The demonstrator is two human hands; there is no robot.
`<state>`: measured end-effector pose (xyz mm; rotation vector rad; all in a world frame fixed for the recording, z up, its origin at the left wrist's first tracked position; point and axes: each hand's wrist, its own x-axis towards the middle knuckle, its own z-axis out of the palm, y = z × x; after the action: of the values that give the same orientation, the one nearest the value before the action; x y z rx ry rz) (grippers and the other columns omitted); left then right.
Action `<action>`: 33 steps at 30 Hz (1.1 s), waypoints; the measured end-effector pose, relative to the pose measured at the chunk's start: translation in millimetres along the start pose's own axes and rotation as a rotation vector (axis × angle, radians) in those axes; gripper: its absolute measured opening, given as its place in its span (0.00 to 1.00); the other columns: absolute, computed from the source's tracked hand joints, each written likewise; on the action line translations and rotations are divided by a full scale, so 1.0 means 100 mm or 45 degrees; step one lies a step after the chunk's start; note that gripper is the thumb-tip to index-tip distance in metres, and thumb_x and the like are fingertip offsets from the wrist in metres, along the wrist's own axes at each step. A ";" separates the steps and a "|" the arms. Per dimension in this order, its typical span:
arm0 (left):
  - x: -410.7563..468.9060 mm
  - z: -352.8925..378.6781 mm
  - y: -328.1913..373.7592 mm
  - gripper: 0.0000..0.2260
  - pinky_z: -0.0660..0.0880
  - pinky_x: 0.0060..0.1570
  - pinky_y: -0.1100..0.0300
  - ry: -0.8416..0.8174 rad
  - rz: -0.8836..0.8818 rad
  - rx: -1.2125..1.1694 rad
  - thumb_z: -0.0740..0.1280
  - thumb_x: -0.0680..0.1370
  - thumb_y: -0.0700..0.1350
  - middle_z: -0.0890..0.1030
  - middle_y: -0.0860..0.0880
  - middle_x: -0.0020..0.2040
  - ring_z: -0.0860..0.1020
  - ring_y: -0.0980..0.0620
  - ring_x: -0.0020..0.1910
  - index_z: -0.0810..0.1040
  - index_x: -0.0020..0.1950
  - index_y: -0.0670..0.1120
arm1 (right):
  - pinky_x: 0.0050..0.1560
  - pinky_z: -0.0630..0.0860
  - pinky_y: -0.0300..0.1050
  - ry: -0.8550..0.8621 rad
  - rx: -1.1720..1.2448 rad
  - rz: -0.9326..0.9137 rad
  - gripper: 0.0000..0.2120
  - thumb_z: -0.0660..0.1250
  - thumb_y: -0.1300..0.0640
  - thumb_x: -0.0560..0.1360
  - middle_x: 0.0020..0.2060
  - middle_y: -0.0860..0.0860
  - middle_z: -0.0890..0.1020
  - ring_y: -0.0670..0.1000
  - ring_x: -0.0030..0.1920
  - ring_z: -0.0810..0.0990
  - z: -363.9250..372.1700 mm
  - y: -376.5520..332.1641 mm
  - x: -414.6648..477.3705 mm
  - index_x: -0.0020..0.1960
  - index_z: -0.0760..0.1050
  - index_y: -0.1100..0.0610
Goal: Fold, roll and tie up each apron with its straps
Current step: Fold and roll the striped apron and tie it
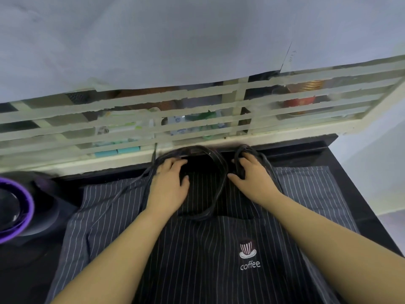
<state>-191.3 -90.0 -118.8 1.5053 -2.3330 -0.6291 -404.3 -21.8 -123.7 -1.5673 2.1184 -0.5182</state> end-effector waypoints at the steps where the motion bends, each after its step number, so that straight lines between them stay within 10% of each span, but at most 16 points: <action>1: 0.02 -0.01 -0.05 0.18 0.68 0.65 0.51 -0.007 0.017 0.031 0.65 0.78 0.41 0.73 0.45 0.65 0.68 0.45 0.65 0.72 0.69 0.45 | 0.68 0.67 0.49 0.034 0.000 -0.021 0.21 0.66 0.52 0.77 0.71 0.53 0.66 0.54 0.69 0.67 -0.02 0.01 0.02 0.66 0.72 0.60; 10: -0.40 -0.07 -0.29 0.14 0.73 0.54 0.58 -0.300 -0.113 -0.051 0.64 0.79 0.51 0.77 0.53 0.55 0.76 0.54 0.54 0.76 0.64 0.50 | 0.49 0.74 0.42 -0.123 0.104 0.288 0.18 0.66 0.46 0.77 0.46 0.52 0.82 0.50 0.47 0.79 -0.19 0.17 -0.26 0.59 0.78 0.59; 17: -0.72 -0.04 -0.22 0.27 0.74 0.58 0.54 -0.549 -0.277 -0.188 0.69 0.70 0.64 0.76 0.57 0.54 0.75 0.56 0.54 0.72 0.66 0.55 | 0.60 0.74 0.51 -0.453 -0.174 0.408 0.27 0.74 0.43 0.68 0.53 0.50 0.75 0.52 0.55 0.75 -0.18 0.32 -0.74 0.62 0.71 0.54; 20: -0.76 -0.01 -0.21 0.11 0.75 0.57 0.50 -0.636 -0.187 -0.078 0.70 0.73 0.57 0.78 0.57 0.49 0.77 0.56 0.50 0.76 0.54 0.57 | 0.67 0.65 0.57 -0.499 -0.198 0.453 0.21 0.72 0.42 0.70 0.49 0.47 0.77 0.52 0.56 0.76 -0.14 0.27 -0.74 0.56 0.72 0.51; 24: -0.73 -0.05 -0.18 0.02 0.75 0.45 0.58 -0.460 -0.272 -0.271 0.65 0.79 0.45 0.78 0.51 0.43 0.77 0.53 0.44 0.75 0.46 0.50 | 0.64 0.67 0.57 -0.407 -0.116 0.426 0.07 0.67 0.50 0.76 0.40 0.47 0.76 0.52 0.47 0.77 -0.13 0.21 -0.75 0.44 0.73 0.53; 28: -0.53 -0.16 -0.15 0.01 0.64 0.35 0.65 0.067 -0.385 -0.413 0.62 0.80 0.41 0.76 0.52 0.42 0.73 0.57 0.40 0.73 0.50 0.47 | 0.33 0.69 0.37 0.112 0.250 0.377 0.06 0.66 0.58 0.77 0.34 0.49 0.75 0.46 0.31 0.72 -0.28 0.15 -0.57 0.46 0.73 0.60; 33: -0.41 0.05 -0.13 0.10 0.72 0.46 0.56 -0.116 -0.419 -0.080 0.61 0.81 0.44 0.79 0.43 0.54 0.77 0.44 0.53 0.75 0.60 0.43 | 0.45 0.75 0.46 0.019 0.087 0.386 0.02 0.65 0.58 0.78 0.34 0.45 0.73 0.50 0.39 0.77 -0.06 0.13 -0.40 0.48 0.72 0.54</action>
<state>-166.7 -56.7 -129.7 1.8850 -2.1213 -0.8580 -407.8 20.6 -120.9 -1.1796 2.2695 -0.4911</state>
